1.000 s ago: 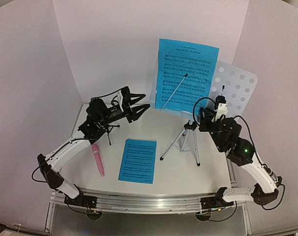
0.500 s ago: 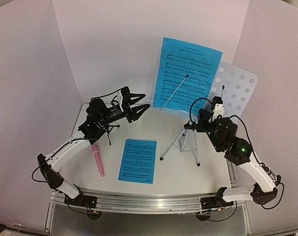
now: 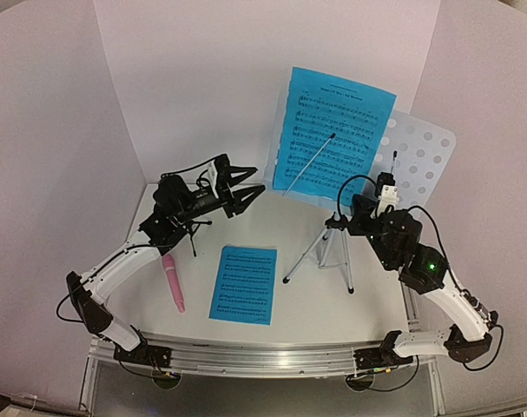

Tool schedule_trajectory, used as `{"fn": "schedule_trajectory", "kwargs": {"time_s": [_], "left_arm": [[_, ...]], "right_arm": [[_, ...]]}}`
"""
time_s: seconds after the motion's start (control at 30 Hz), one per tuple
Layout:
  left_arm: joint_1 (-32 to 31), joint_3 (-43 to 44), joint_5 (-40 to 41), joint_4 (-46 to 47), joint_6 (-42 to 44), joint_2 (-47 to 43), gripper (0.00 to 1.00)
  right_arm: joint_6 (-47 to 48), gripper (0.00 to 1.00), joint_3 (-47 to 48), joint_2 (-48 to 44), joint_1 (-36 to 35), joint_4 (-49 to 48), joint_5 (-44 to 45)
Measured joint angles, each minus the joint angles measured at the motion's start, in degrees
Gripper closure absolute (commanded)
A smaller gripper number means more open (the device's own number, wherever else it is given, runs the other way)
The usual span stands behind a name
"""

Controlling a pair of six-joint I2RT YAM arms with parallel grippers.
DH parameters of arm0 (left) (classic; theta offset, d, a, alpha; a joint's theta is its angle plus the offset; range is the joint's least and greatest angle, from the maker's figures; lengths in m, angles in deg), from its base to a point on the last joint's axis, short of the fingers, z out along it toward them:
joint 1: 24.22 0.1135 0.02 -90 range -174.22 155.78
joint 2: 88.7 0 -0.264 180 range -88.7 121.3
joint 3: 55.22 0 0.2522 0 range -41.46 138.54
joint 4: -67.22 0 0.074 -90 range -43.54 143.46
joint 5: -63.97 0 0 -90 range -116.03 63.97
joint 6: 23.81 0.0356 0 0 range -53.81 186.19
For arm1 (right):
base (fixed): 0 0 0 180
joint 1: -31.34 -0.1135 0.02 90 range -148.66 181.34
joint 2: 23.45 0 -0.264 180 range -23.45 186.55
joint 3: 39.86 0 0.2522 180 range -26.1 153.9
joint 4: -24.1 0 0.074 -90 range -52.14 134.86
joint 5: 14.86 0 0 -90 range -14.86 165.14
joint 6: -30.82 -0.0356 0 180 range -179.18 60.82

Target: Set up the instrument practice props

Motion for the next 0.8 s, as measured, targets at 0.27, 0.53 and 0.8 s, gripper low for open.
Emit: {"fn": "schedule_trajectory", "kwargs": {"time_s": [0.27, 0.53, 0.8], "left_arm": [[0.00, -1.22, -0.01, -0.07, 0.00, -0.26, 0.44], [0.04, -1.29, -0.01, -0.03, 0.00, -0.38, 0.43], [0.17, -5.35, -0.22, -0.51, 0.18, -3.65, 0.33]], "right_arm": [[0.02, 0.99, 0.10, 0.28, 0.00, 0.10, -0.69], [-0.33, 0.76, 0.45, 0.46, 0.00, 0.19, -1.29], [-2.06, 0.52, 2.42, 0.44, 0.00, 0.44, -3.98]]}}
